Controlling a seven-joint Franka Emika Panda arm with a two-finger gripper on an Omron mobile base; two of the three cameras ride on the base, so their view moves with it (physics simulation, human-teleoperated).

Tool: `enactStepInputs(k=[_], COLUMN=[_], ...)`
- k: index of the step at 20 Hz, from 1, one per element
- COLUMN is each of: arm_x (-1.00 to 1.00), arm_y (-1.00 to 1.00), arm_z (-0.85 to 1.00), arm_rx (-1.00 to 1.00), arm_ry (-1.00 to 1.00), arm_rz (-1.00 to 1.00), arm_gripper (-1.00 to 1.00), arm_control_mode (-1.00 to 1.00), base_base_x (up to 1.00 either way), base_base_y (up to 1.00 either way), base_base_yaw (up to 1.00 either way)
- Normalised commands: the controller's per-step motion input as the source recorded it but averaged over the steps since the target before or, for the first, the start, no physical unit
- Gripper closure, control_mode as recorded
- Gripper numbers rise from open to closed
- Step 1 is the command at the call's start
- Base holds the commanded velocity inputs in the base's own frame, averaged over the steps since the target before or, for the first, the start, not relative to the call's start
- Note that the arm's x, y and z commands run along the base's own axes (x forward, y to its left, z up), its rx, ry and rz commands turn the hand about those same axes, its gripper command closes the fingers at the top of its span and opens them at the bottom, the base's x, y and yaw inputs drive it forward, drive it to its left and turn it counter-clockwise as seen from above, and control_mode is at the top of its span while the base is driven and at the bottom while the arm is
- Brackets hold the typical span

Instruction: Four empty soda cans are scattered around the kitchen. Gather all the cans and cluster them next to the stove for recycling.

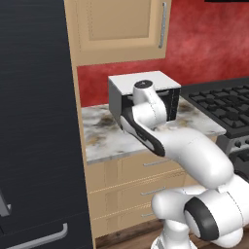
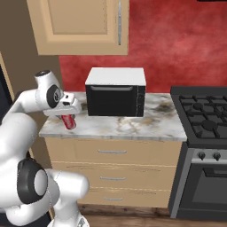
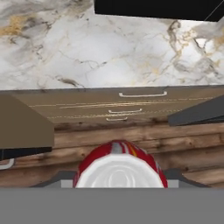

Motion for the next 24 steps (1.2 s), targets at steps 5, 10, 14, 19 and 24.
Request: enactStepInputs(k=[5,10,14,19,24], arm_x=[-0.06,0.00,0.00,0.00,0.00], arm_y=[-0.01,0.00,0.00,0.00,0.00], arm_z=[0.00,0.00,0.00,0.00,0.00], arm_rx=[0.00,0.00,0.00,0.00,0.00], arm_ry=[-0.05,0.00,0.00,0.00,0.00], arm_rz=[0.00,0.00,0.00,0.00,0.00], arm_gripper=[1.00,1.00,1.00,1.00,1.00], arm_control_mode=[-1.00,-1.00,-1.00,1.00,1.00], base_base_x=[0.00,0.00,0.00,-0.20,-0.41], base_base_y=[0.00,0.00,0.00,-0.01,-0.03], base_base_yaw=[0.00,0.00,0.00,-0.01,-0.08])
